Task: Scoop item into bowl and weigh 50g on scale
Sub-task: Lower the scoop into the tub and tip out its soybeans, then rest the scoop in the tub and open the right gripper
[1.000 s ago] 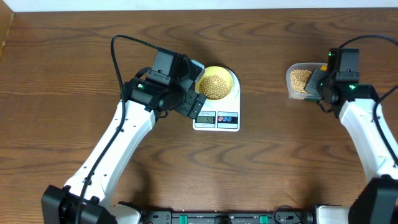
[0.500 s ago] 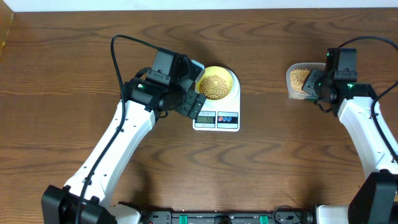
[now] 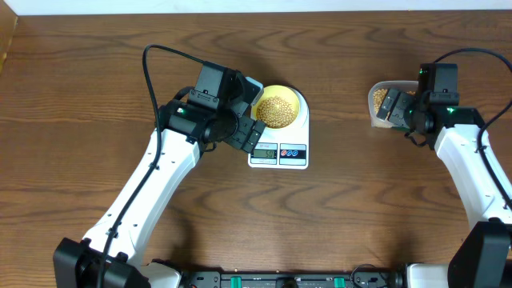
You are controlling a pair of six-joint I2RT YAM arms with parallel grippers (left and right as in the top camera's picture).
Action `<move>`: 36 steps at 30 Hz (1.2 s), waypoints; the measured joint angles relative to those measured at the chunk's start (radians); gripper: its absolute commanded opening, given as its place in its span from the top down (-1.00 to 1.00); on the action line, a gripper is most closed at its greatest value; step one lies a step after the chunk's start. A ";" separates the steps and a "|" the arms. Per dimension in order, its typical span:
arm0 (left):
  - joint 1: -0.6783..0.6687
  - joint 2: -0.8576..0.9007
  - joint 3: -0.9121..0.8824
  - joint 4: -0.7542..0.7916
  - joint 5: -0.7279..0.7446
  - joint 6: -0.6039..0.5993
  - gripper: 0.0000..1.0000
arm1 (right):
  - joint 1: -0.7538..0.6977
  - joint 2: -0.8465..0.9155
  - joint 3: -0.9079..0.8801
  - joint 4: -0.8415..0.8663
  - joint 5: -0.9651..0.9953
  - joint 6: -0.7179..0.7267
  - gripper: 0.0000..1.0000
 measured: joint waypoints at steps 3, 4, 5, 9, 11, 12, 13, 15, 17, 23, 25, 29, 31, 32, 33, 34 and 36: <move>0.000 0.000 0.000 0.000 0.000 0.000 -0.82 | 0.000 0.000 0.000 -0.020 0.000 -0.010 -0.99; 0.000 0.000 0.000 0.000 0.000 0.000 -0.82 | 0.000 0.000 0.000 -0.030 0.000 -0.013 -0.98; 0.000 0.000 0.000 0.000 0.000 0.000 -0.82 | 0.000 0.000 0.000 -0.038 0.000 -0.018 -0.98; 0.000 0.000 0.000 0.000 0.000 0.000 -0.82 | 0.000 -0.006 0.000 -0.066 -0.001 -0.029 -0.99; 0.000 0.000 0.000 0.000 0.000 0.000 -0.82 | 0.000 -0.021 0.000 -0.068 0.000 -0.032 -0.98; 0.000 0.000 0.000 0.000 0.000 0.000 -0.82 | 0.000 -0.034 0.000 -0.068 -0.001 -0.037 -0.98; 0.000 0.000 0.000 0.000 0.000 0.000 -0.82 | 0.000 -0.049 0.000 -0.067 -0.001 -0.045 -0.99; 0.000 0.000 0.000 0.000 0.000 0.000 -0.82 | 0.000 -0.083 0.000 -0.067 -0.003 -0.064 -0.99; 0.000 0.000 0.000 0.000 0.000 0.000 -0.82 | 0.000 -0.120 0.000 -0.068 -0.004 -0.089 -0.99; 0.000 0.000 0.000 0.000 0.000 0.000 -0.82 | 0.000 -0.167 0.000 -0.067 -0.003 -0.144 -0.99; 0.000 0.000 0.000 0.000 0.000 0.000 -0.82 | 0.000 -0.165 0.000 -0.068 -0.003 -0.153 -0.98; 0.000 0.000 0.000 0.000 0.000 0.000 -0.82 | 0.000 -0.165 0.000 -0.064 -0.003 -0.162 -0.99; 0.000 0.000 0.000 0.000 0.000 0.000 -0.82 | 0.000 -0.165 0.000 -0.061 -0.003 -0.163 -0.98; 0.000 0.000 0.000 0.000 0.000 0.000 -0.82 | 0.000 -0.165 0.000 -0.061 -0.003 -0.164 -0.99; 0.000 0.000 0.000 0.000 0.000 0.000 -0.82 | 0.000 -0.165 0.000 -0.061 -0.003 -0.165 -0.98; 0.000 0.000 0.000 0.000 0.000 0.000 -0.82 | 0.000 -0.165 0.000 -0.062 -0.003 -0.166 -0.99; 0.000 0.000 0.000 0.000 0.000 0.000 -0.81 | 0.000 -0.165 0.000 -0.064 -0.003 -0.166 -0.99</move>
